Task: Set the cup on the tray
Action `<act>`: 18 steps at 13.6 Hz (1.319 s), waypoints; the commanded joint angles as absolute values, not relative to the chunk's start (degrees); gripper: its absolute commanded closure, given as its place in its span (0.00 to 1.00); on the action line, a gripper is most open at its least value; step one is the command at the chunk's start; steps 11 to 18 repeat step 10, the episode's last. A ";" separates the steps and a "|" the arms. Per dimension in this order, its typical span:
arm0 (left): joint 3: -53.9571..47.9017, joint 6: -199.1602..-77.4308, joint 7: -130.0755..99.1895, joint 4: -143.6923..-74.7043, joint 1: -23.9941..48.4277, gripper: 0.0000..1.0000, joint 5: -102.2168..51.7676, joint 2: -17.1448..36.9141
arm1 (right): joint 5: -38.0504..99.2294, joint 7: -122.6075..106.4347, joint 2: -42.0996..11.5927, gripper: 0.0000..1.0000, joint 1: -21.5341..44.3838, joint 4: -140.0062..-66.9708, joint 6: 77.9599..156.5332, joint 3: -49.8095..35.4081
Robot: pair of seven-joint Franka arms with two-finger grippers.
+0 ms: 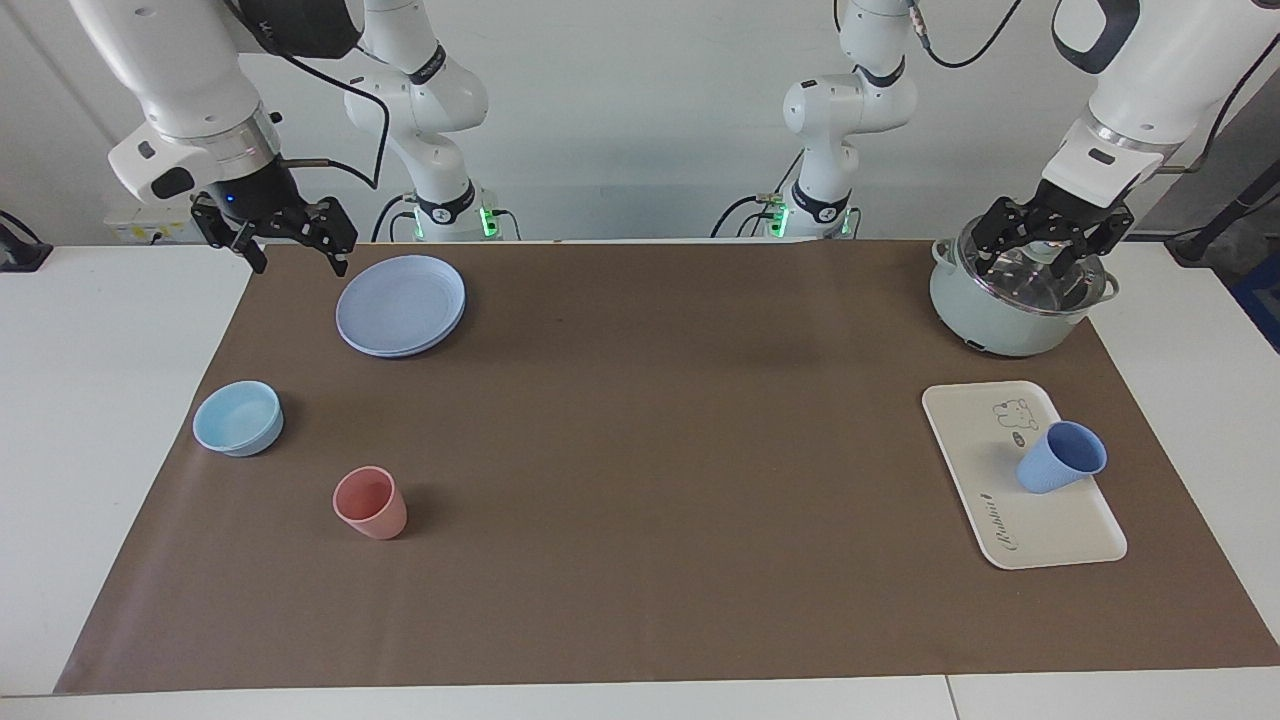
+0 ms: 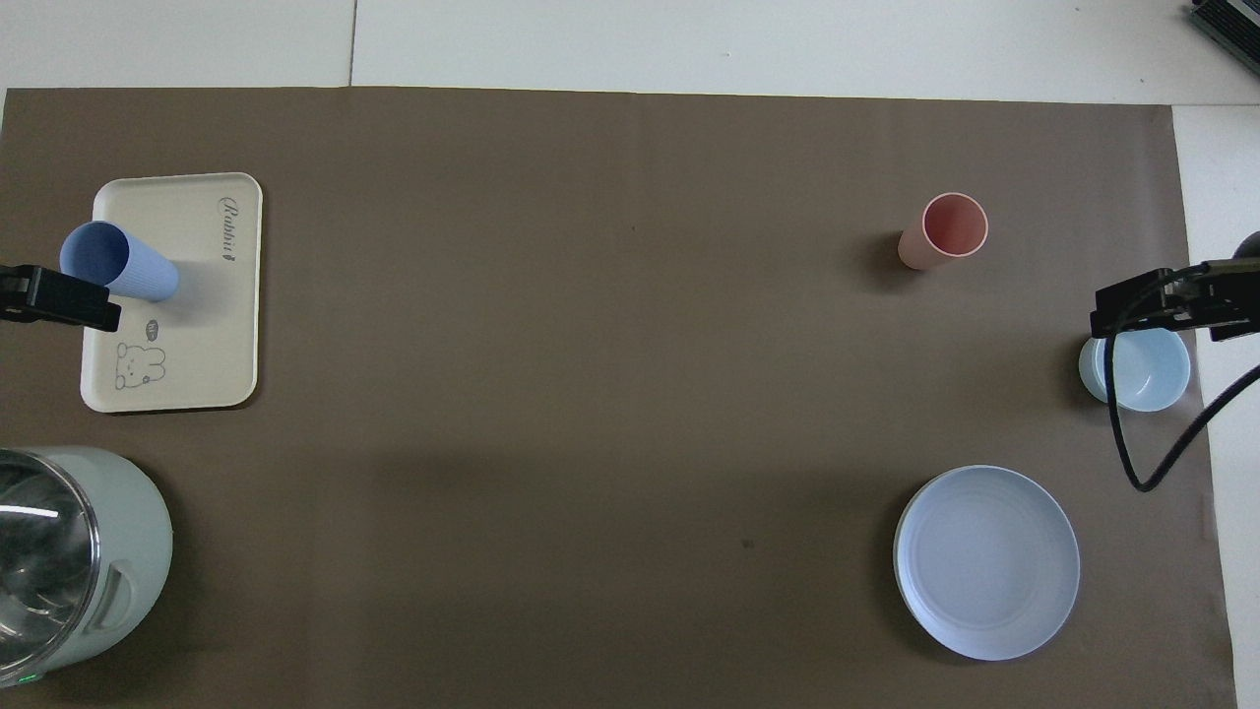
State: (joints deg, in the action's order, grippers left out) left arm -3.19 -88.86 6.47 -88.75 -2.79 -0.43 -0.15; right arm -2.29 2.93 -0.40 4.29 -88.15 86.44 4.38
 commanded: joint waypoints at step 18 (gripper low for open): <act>-3.60 -89.82 2.37 -89.38 -2.81 0.00 -0.97 -2.46 | 0.79 3.69 1.05 0.00 4.22 -89.91 86.92 4.22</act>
